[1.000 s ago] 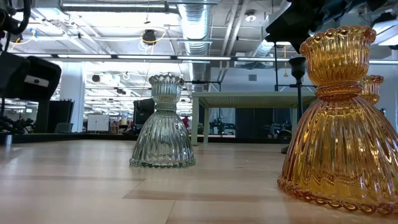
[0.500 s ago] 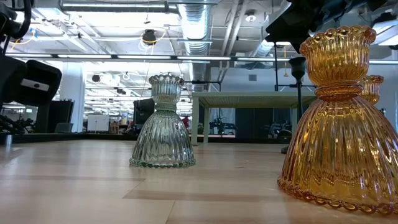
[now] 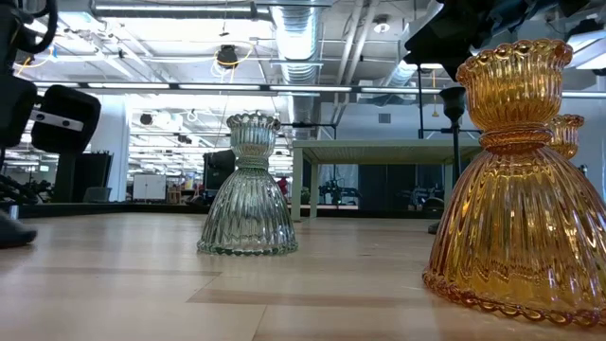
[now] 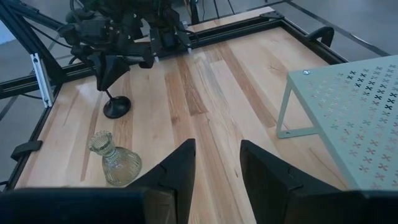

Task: Pick & Place candle stick holders
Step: Put the bottom black candle holder on the shelf

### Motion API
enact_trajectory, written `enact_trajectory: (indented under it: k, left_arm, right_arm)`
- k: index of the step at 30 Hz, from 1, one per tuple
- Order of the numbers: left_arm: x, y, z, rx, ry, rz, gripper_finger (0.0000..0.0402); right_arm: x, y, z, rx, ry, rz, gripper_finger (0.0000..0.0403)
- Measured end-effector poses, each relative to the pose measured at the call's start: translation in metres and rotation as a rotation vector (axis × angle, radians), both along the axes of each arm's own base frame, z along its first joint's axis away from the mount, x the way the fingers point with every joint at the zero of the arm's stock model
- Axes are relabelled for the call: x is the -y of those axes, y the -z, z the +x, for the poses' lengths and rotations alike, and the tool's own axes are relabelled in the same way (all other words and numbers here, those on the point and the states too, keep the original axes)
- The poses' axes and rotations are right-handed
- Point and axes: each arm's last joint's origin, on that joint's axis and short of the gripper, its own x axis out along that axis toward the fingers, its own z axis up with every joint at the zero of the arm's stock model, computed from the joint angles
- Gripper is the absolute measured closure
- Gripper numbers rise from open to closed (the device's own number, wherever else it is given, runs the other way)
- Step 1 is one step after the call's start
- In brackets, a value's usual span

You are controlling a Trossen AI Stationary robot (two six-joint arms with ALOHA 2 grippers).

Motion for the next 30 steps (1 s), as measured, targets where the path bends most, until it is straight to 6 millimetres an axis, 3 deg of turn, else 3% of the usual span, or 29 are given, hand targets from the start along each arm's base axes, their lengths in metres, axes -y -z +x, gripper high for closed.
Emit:
enact_trajectory:
  k: [9,13,19,24,30]
  left_arm:
    - [0.000,-0.003,0.001,0.028,-0.023,-0.010,0.0385]
    - [-0.001,-0.003,0.001,0.086,-0.015,0.090,0.0388]
    - [-0.012,-0.011,0.013,0.149,-0.231,0.116,0.0388]
    - [-0.025,-0.031,0.032,0.188,-0.334,0.074,0.0388]
    - [-0.040,-0.056,0.052,0.191,-0.571,-0.146,0.0388]
  right_arm:
    - [0.000,0.000,0.000,0.000,-0.001,0.000,0.0285]
    - [0.000,0.000,0.000,0.000,-0.001,0.000,0.0285]
    - [0.000,0.000,0.000,-0.001,-0.001,0.000,0.0285]
    - [0.000,0.000,0.000,-0.001,-0.002,-0.003,0.0285]
    - [0.000,0.000,0.000,-0.014,-0.027,-0.058,0.0285]
